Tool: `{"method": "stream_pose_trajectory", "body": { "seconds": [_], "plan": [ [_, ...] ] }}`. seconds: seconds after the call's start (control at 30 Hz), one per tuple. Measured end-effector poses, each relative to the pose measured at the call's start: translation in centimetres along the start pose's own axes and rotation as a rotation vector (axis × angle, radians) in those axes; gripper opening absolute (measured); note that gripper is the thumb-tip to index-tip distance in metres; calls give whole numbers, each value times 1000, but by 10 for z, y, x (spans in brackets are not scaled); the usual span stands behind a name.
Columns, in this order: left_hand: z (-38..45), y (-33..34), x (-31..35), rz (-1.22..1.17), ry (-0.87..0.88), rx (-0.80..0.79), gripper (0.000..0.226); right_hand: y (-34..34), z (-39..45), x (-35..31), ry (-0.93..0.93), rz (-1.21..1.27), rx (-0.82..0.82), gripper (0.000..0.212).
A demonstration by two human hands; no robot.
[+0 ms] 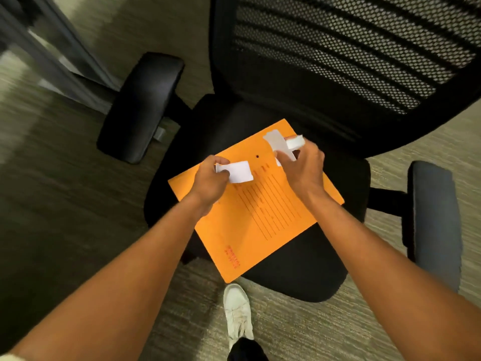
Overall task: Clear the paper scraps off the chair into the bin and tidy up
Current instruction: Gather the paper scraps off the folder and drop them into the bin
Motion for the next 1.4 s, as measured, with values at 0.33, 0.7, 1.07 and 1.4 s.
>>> {"method": "stream_pose_trajectory", "body": {
  "seconds": [0.33,0.7,1.07,1.4],
  "plan": [
    [-47,-157,-103,-128,-243,326,18,64,-127,-81,10,114,-233,8],
    [-153,-294,-248,-142,-427,560,24,127,-336,-128,-45,73,-583,15],
    [-295,-415,-407,-250,-626,734,26,170,-561,-146,-48,-40,-897,17],
    [-402,-487,-513,-415,-654,1000,23,184,-736,-174,-254,-49,-1084,8]
  ]
}}
Point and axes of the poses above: each hand's wrist, its own z-axis towards the middle knuckle, its own y-axis out of the palm, x = y × z, the point moved 8 cm from there along z, towards the middle knuckle, and after that the axes turned 15 degrees about x, right-handed, at the moved point
